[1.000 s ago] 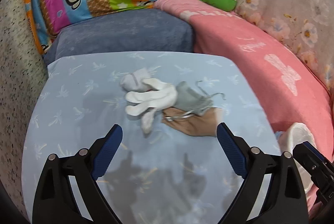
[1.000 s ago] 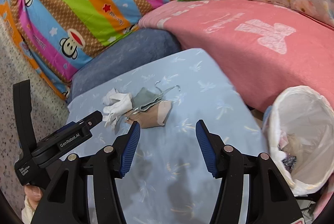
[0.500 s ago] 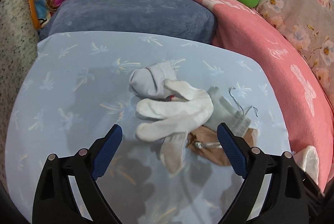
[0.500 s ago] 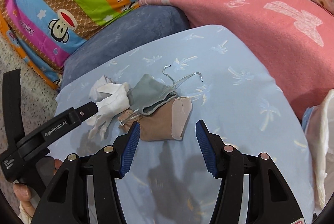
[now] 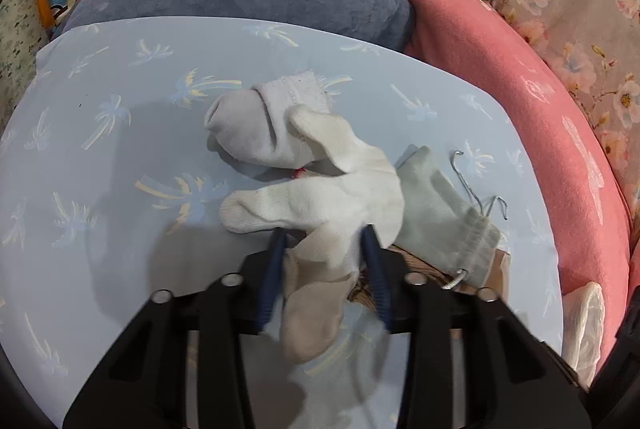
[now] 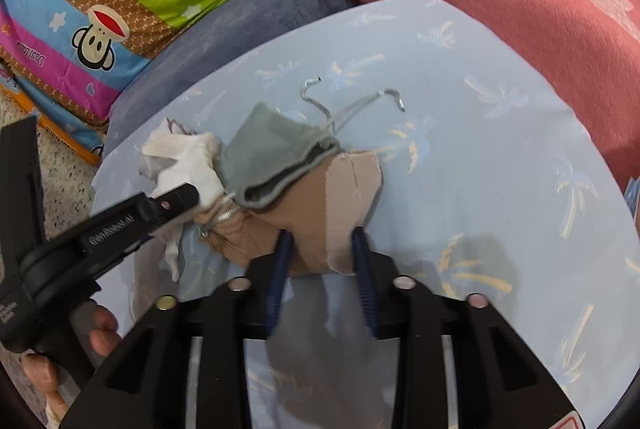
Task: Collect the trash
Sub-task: 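Grasp the white glove with the left tool while the right grasps the tan cloth, lift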
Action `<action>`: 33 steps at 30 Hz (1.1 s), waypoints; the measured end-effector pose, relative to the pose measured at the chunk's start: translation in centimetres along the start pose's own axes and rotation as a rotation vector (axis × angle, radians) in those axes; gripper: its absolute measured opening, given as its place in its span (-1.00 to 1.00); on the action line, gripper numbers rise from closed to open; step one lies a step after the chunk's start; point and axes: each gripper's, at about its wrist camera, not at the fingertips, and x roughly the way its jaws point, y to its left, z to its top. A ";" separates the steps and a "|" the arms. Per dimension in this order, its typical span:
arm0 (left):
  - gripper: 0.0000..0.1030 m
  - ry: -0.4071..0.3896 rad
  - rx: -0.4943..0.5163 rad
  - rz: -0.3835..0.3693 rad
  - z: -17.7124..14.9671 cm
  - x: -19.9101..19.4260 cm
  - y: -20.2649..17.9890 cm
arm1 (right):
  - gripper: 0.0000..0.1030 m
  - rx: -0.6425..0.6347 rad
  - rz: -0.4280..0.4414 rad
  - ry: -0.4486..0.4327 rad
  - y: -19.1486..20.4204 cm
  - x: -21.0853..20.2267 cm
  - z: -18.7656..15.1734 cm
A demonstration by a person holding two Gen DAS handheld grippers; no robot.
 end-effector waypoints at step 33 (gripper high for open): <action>-0.62 -0.199 0.227 -0.104 -6.8 -13.7 -13.8 | -0.85 0.105 0.074 -0.383 -6.1 -24.9 -4.7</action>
